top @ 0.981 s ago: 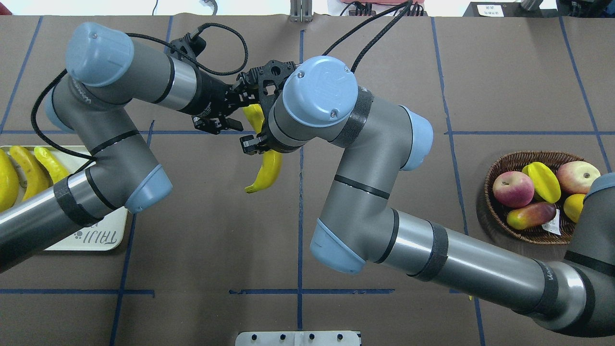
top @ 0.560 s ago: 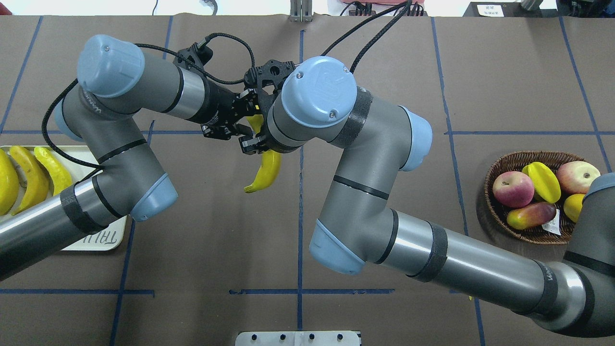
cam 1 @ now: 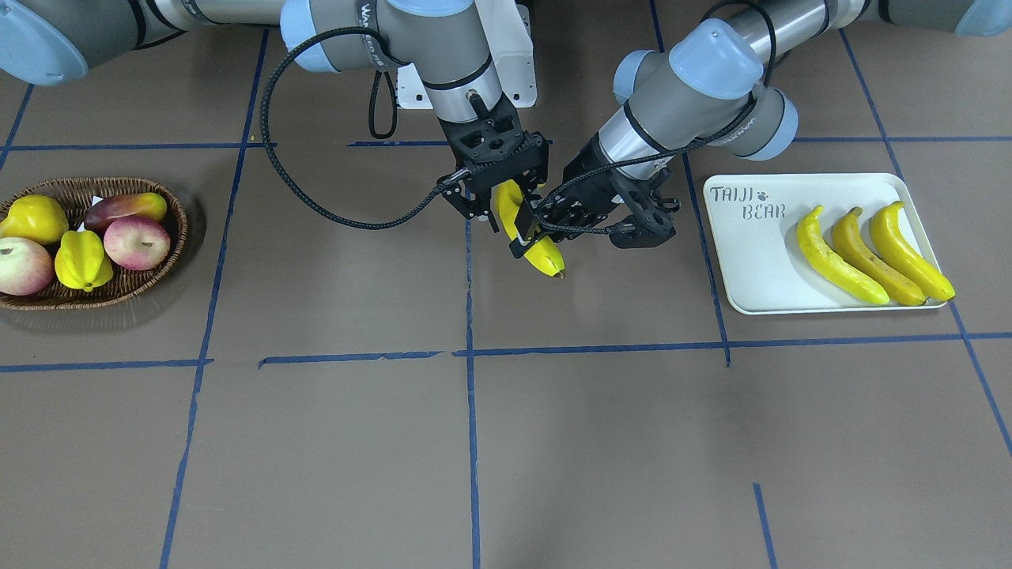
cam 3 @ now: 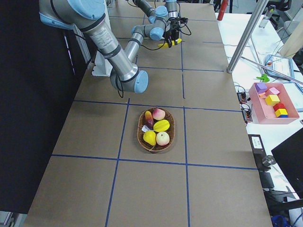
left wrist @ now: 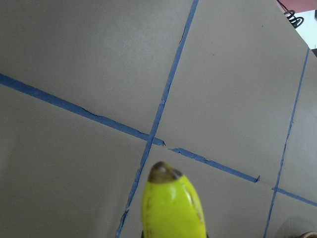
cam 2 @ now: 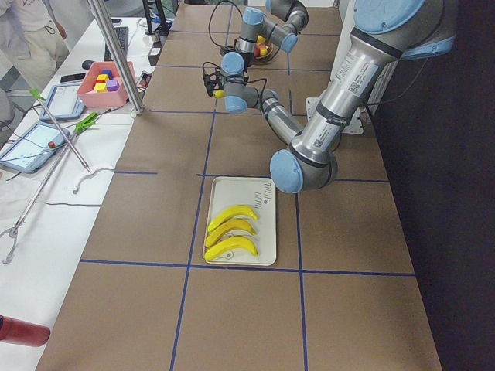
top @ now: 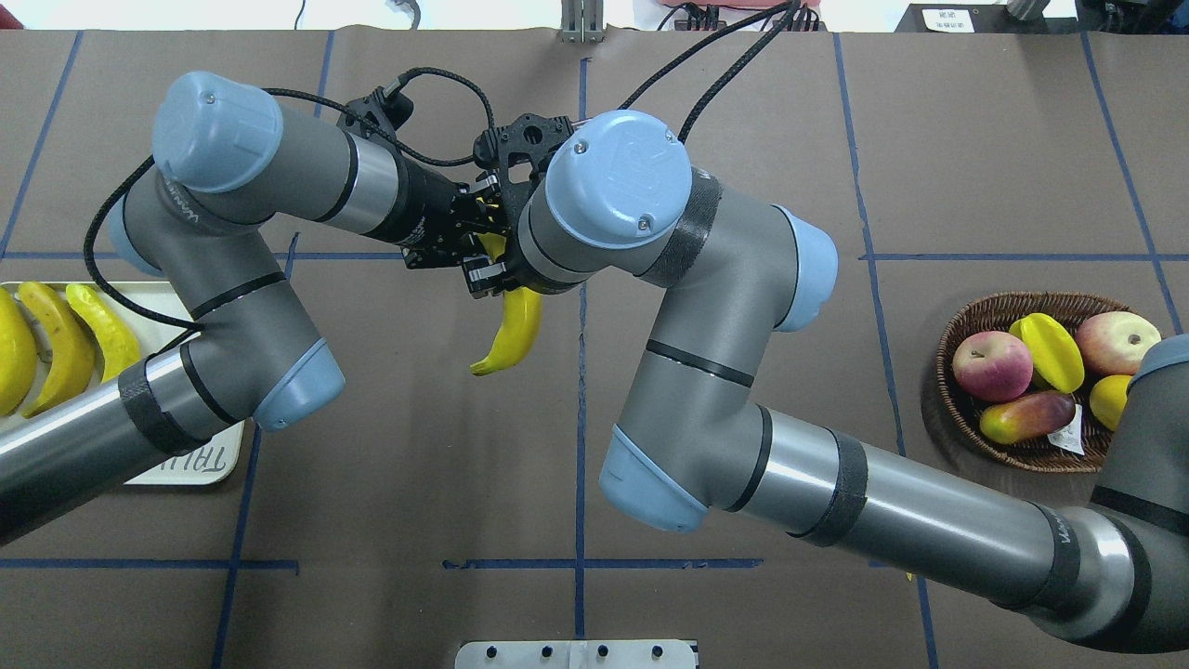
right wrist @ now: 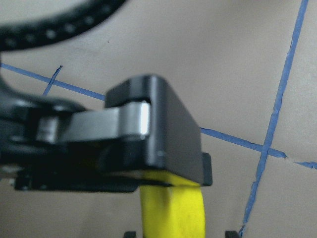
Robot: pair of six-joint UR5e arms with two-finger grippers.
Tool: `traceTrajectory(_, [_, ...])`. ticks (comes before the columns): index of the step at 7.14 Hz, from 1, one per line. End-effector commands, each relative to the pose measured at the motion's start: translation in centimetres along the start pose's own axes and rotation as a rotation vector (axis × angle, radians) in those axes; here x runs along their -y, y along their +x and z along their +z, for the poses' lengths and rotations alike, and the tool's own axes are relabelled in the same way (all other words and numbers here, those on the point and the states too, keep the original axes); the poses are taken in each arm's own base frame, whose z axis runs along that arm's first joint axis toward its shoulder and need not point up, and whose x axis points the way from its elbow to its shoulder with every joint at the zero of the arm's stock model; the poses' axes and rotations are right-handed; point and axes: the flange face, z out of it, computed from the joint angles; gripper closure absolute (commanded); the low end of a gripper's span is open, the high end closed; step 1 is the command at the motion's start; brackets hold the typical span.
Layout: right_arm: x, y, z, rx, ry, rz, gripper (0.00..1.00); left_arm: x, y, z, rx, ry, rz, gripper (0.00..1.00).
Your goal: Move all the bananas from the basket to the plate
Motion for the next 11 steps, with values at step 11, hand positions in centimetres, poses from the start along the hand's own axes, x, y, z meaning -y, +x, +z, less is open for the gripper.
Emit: traceTrajectory(11, [-0.3,20.4,-6.5,-0.14,-0.156,0.059,0.01,12.6,-33.0,-11.7,0.416,0.157,-0.162,1.0])
